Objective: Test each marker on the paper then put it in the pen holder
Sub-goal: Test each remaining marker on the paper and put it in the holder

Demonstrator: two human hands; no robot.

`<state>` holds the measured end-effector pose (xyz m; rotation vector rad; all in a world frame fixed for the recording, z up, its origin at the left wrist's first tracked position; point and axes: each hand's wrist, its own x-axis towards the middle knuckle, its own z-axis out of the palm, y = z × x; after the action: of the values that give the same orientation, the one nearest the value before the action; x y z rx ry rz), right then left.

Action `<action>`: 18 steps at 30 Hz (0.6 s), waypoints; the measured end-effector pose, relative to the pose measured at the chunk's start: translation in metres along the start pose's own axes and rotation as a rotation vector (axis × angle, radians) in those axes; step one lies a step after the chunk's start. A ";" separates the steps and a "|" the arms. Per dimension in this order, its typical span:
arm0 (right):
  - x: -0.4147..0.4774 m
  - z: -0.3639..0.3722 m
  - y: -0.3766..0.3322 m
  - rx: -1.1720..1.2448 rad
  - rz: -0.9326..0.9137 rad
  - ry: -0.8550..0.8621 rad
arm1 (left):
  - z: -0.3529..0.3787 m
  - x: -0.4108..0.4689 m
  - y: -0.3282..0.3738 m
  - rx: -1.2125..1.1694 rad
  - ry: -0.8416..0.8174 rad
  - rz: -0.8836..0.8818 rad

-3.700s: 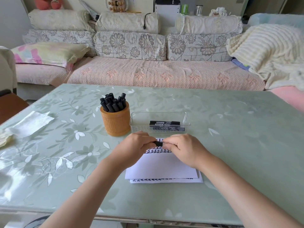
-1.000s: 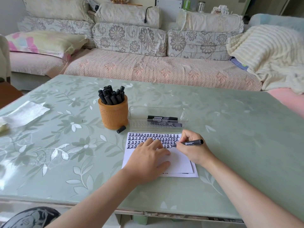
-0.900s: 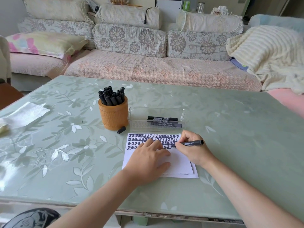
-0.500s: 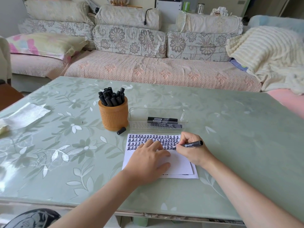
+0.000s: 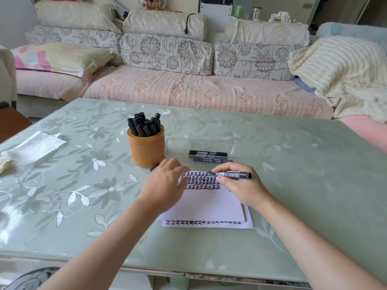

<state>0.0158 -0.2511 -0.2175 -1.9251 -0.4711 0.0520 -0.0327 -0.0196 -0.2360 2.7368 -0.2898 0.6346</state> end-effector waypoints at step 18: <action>0.007 0.022 -0.038 -0.226 0.012 -0.281 | -0.020 0.000 -0.052 0.042 -0.080 -0.475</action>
<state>0.0056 -0.2170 -0.1903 -2.1536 -0.6761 0.2906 -0.0266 0.0361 -0.2324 2.7242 0.3537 0.4027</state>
